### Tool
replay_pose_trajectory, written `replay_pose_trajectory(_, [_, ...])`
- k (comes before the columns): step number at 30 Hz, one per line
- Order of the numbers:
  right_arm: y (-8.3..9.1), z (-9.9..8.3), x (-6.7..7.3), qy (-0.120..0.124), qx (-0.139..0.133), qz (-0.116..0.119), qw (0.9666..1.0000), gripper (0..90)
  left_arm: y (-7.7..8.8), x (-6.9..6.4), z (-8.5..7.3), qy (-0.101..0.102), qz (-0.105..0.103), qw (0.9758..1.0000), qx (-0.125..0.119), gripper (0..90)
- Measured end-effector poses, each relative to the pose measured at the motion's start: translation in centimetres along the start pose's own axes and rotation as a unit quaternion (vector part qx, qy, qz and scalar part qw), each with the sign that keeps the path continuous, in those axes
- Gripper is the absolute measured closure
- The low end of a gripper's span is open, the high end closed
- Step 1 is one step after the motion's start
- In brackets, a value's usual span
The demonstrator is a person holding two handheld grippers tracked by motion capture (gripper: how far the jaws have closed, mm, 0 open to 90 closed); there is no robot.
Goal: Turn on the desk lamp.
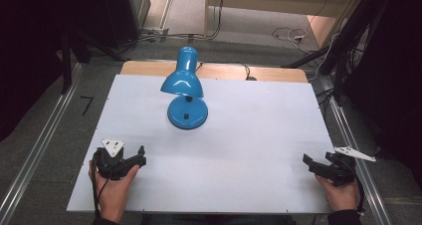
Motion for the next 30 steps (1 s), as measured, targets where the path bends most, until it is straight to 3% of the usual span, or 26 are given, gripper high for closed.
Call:
replay_pose_trajectory(8, [0.0,0.0,0.0,-0.001,0.0,-0.001,1.0,7.3,0.2,-0.9,0.2,-0.008,-0.019,0.9998,-0.003,9.7])
replay_pose_trajectory(16, [0.0,0.0,-0.1,0.0,-0.001,-0.002,1.0,7.3,-0.2,-1.9,0.2,0.0,-0.043,0.999,-0.009,9.7])
replay_pose_trajectory(30, [-0.1,0.0,0.0,0.003,0.002,-0.002,1.0,7.3,-0.9,-3.1,0.9,-0.006,-0.066,0.9977,-0.014,9.9])
Point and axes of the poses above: each handheld gripper's, and its own axes: y roughly backward along the jaws, z roughly out of its top, x roughly to its left, the point moved 4 cm from there along -y, roughly forward along the jaws, and after that the axes turned 4 degrees about -x, right-handed, at the moved point
